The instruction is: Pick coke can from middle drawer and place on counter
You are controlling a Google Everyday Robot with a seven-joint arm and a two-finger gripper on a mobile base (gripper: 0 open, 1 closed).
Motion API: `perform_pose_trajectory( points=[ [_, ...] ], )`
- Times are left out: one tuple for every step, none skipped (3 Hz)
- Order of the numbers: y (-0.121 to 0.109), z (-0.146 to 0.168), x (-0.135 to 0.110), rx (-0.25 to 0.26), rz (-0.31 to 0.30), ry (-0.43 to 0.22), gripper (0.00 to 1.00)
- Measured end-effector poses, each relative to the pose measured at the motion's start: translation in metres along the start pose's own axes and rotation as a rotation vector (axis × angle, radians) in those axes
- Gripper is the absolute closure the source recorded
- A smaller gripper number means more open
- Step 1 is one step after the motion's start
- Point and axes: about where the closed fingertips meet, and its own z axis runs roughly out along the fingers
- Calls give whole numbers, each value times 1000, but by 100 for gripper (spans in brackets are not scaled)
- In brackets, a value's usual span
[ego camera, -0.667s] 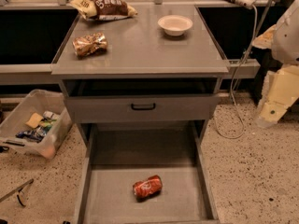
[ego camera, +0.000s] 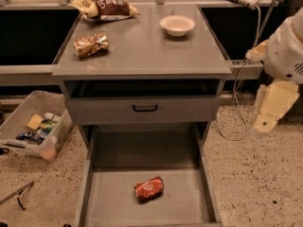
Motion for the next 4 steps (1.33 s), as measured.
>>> perform_pose_trajectory(
  points=[
    [15, 79, -5, -67, -71, -92, 0],
    [28, 164, -15, -121, -126, -232, 0],
    [43, 242, -22, -158, -124, -323, 0],
    [44, 240, -22, -158, -126, -321, 0]
  ],
)
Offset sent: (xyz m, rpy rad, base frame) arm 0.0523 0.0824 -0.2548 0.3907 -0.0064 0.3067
